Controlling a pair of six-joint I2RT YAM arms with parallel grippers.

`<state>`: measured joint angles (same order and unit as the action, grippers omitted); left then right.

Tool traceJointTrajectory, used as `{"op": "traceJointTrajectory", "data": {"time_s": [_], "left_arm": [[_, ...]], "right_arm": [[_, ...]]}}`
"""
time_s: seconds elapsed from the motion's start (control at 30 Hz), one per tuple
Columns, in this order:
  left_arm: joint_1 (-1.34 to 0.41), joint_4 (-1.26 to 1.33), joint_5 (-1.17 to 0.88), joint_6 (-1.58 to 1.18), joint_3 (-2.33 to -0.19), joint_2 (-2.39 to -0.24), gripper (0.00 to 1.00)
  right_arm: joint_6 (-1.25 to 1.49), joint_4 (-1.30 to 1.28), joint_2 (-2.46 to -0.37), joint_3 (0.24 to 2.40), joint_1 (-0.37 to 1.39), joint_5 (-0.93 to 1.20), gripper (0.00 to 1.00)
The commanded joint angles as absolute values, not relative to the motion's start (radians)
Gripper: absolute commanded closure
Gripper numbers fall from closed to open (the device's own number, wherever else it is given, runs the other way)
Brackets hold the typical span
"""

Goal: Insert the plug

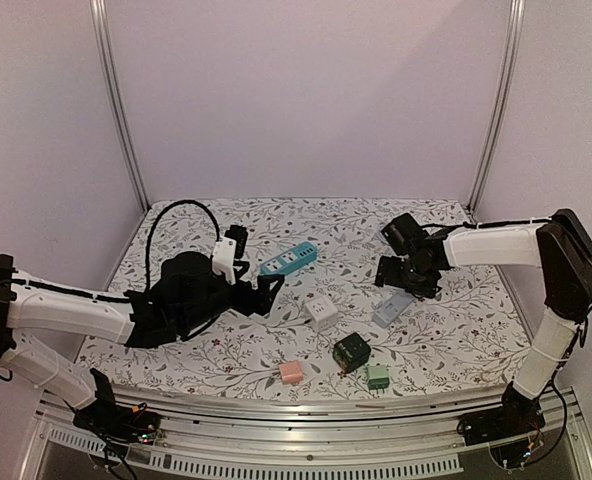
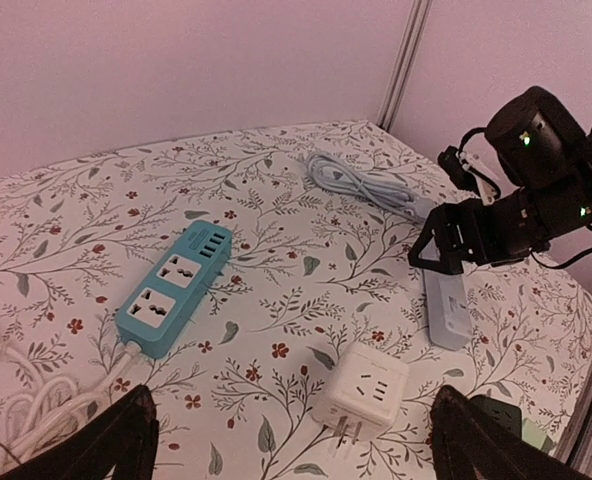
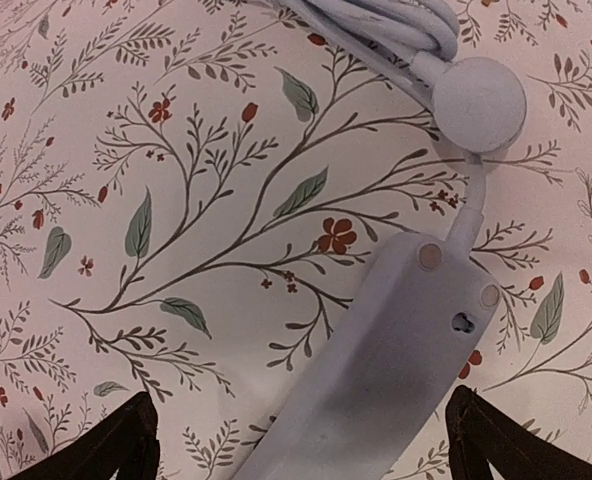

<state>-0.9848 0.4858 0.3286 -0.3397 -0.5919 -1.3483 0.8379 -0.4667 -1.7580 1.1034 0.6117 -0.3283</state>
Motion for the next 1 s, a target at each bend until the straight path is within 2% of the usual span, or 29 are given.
{"op": "traceJointTrajectory", "data": {"time_s": [0.0,0.17,0.5,0.6,0.7,0.8,0.97], "left_arm": [[-1.002,0.503,0.342,-0.323,-0.581,-1.342,0.06],[-1.002,0.508,0.34,-0.322,-0.584,-1.349,0.06],[-1.002,0.51,0.353,-0.302,-0.582,-1.34,0.06],[-1.002,0.51,0.385,-0.284,-0.574,-1.324,0.06],[-1.002,0.514,0.416,-0.265,-0.567,-1.312,0.06],[-1.0,0.52,0.446,-0.249,-0.56,-1.304,0.06],[-1.0,0.532,0.467,-0.228,-0.561,-1.31,0.05]], "right_arm": [[0.862,-0.476,-1.819,1.128,0.62,-0.36,0.01],[0.868,-0.497,-1.832,1.121,0.62,-0.397,0.02],[0.852,-0.482,-1.899,1.14,0.62,-0.388,0.21],[0.85,-0.477,-1.904,1.134,0.621,-0.387,0.24],[0.842,-0.471,-1.906,1.132,0.62,-0.381,0.34],[0.823,-0.461,-1.906,1.132,0.621,-0.363,0.52],[0.813,-0.431,-1.877,1.117,0.621,-0.356,0.62]]}}
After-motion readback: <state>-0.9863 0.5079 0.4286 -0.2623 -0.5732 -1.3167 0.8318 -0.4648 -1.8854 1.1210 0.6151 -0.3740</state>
